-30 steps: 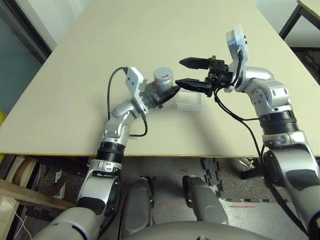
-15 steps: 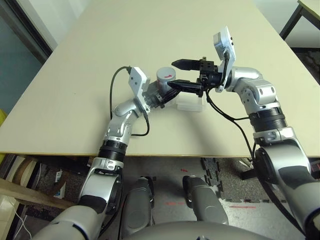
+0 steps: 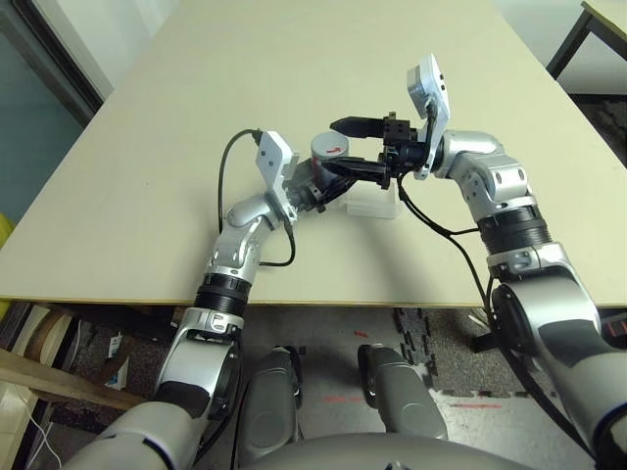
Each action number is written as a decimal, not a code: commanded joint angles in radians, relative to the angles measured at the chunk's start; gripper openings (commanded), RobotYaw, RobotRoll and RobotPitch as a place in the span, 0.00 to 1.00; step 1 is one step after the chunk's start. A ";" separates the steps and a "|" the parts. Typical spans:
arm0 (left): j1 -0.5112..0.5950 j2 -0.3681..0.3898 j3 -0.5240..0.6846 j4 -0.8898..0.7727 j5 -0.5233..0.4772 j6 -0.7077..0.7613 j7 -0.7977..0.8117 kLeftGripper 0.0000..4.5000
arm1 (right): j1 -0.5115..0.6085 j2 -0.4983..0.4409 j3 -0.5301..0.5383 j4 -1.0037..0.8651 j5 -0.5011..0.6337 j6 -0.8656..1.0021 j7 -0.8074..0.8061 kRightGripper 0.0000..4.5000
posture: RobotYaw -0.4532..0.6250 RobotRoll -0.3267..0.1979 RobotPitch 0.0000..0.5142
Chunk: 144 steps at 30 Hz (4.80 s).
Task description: Pour the medicine from the bottle into the box.
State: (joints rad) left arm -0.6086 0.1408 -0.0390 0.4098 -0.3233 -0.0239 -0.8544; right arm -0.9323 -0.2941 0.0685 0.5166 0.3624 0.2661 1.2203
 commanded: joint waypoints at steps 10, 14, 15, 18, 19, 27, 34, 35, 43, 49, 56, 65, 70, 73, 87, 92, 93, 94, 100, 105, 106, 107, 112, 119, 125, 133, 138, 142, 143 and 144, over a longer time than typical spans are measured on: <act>0.013 0.003 -0.014 -0.011 0.009 0.010 -0.013 0.58 | -0.037 -0.001 0.015 0.040 -0.012 -0.053 0.080 0.57 | 0.22 0.62 0.25; 0.011 0.004 -0.015 -0.001 0.012 0.008 -0.020 0.58 | -0.088 0.022 0.016 0.094 0.015 -0.085 0.197 0.57 | 0.21 0.62 0.25; 0.011 0.004 -0.014 0.001 0.012 0.007 -0.021 0.58 | -0.100 0.028 0.015 0.107 0.022 -0.091 0.226 0.57 | 0.22 0.62 0.25; 0.009 0.001 -0.013 0.000 0.013 0.009 -0.021 0.58 | -0.149 0.049 0.010 0.162 0.033 -0.123 0.316 0.57 | 0.23 0.62 0.25; 0.009 0.000 -0.013 -0.002 0.013 0.011 -0.021 0.58 | -0.169 0.057 0.009 0.183 0.039 -0.131 0.355 0.57 | 0.23 0.62 0.25; 0.025 0.006 -0.013 -0.031 0.011 0.023 -0.023 0.58 | -0.234 0.059 0.157 0.211 0.138 -0.184 0.394 0.57 | 0.24 0.62 0.26; 0.037 0.005 -0.016 -0.054 0.011 0.033 -0.021 0.58 | -0.305 0.099 0.103 0.383 0.117 -0.252 0.394 0.79 | 0.25 0.62 0.26; 0.039 0.005 -0.017 -0.057 0.011 0.035 -0.022 0.58 | -0.314 0.103 0.086 0.415 0.103 -0.263 0.394 0.85 | 0.25 0.62 0.26; 0.037 0.008 -0.019 -0.060 0.013 0.046 -0.022 0.58 | -0.327 0.085 -0.003 0.529 0.030 -0.303 0.388 1.00 | 0.24 0.62 0.26; 0.019 0.010 -0.017 -0.039 0.013 0.040 -0.028 0.58 | -0.302 0.061 -0.033 0.531 -0.011 -0.314 0.373 1.00 | 0.23 0.62 0.25; -0.012 0.010 -0.012 -0.007 0.014 0.024 -0.033 0.58 | -0.273 0.038 -0.058 0.514 -0.042 -0.315 0.338 1.00 | 0.23 0.62 0.25; -0.038 -0.002 -0.025 0.023 0.019 0.000 -0.049 0.58 | -0.230 0.027 -0.065 0.468 -0.049 -0.288 0.277 1.00 | 0.21 0.62 0.25; -0.051 -0.009 -0.028 0.041 0.023 -0.009 -0.057 0.58 | -0.215 0.024 -0.061 0.449 -0.058 -0.277 0.247 1.00 | 0.20 0.62 0.25; -0.059 -0.014 -0.032 0.049 0.024 -0.014 -0.057 0.58 | -0.208 0.024 -0.059 0.443 -0.066 -0.276 0.231 1.00 | 0.20 0.62 0.25; -0.054 -0.014 -0.031 0.040 0.022 -0.015 -0.061 0.58 | -0.224 0.018 -0.075 0.485 -0.091 -0.254 0.144 1.00 | 0.21 0.62 0.26; -0.050 -0.010 -0.026 0.036 0.019 -0.012 -0.055 0.58 | -0.227 -0.013 -0.080 0.497 -0.099 -0.236 0.129 1.00 | 0.21 0.62 0.27; -0.050 -0.009 -0.025 0.037 0.018 -0.012 -0.054 0.58 | -0.229 -0.022 -0.082 0.498 -0.101 -0.233 0.126 1.00 | 0.21 0.62 0.27; -0.050 -0.009 -0.024 0.037 0.017 -0.011 -0.053 0.58 | -0.229 -0.027 -0.083 0.499 -0.101 -0.230 0.123 1.00 | 0.21 0.62 0.27; -0.050 -0.011 -0.023 0.040 0.015 -0.012 -0.045 0.58 | -0.225 -0.082 -0.080 0.493 -0.113 -0.209 0.132 1.00 | 0.21 0.62 0.27; -0.052 -0.015 -0.021 0.049 0.016 -0.017 -0.043 0.58 | -0.220 -0.126 -0.084 0.489 -0.115 -0.189 0.143 1.00 | 0.21 0.62 0.27; -0.052 -0.015 -0.020 0.051 0.016 -0.019 -0.043 0.58 | -0.220 -0.137 -0.087 0.489 -0.114 -0.183 0.146 1.00 | 0.21 0.62 0.27; -0.053 -0.016 -0.019 0.054 0.016 -0.021 -0.044 0.58 | -0.220 -0.147 -0.092 0.488 -0.113 -0.176 0.147 1.00 | 0.21 0.62 0.27; -0.054 -0.018 -0.014 0.063 0.017 -0.027 -0.045 0.58 | -0.213 -0.186 -0.100 0.482 -0.112 -0.160 0.174 1.00 | 0.21 0.62 0.27; -0.059 -0.020 -0.011 0.074 0.018 -0.029 -0.043 0.58 | -0.188 -0.184 -0.081 0.397 -0.092 -0.117 0.275 1.00 | 0.20 0.62 0.26; -0.072 -0.030 -0.016 0.086 0.023 -0.033 -0.040 0.58 | -0.151 -0.139 -0.062 0.289 -0.084 -0.080 0.306 1.00 | 0.20 0.62 0.26; -0.069 -0.038 -0.027 0.087 0.031 -0.035 -0.041 0.58 | -0.143 -0.079 -0.063 0.225 -0.082 -0.068 0.268 1.00 | 0.19 0.62 0.26; -0.064 -0.042 -0.032 0.080 0.033 -0.034 -0.040 0.58 | -0.154 -0.042 -0.061 0.233 -0.085 -0.084 0.235 1.00 | 0.20 0.62 0.26; -0.061 -0.045 -0.034 0.075 0.033 -0.031 -0.039 0.58 | -0.162 -0.018 -0.059 0.244 -0.090 -0.095 0.216 1.00 | 0.20 0.62 0.26; -0.060 -0.045 -0.034 0.074 0.033 -0.030 -0.038 0.58 | -0.163 -0.013 -0.058 0.247 -0.091 -0.098 0.213 1.00 | 0.20 0.62 0.26; -0.059 -0.045 -0.034 0.072 0.033 -0.029 -0.038 0.58 | -0.165 -0.006 -0.057 0.250 -0.092 -0.102 0.208 1.00 | 0.20 0.62 0.27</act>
State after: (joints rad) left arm -0.6693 0.0982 -0.0596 0.4874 -0.3049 -0.0521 -0.8896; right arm -1.0828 -0.3087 -0.0001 0.7576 0.2720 0.1769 1.4347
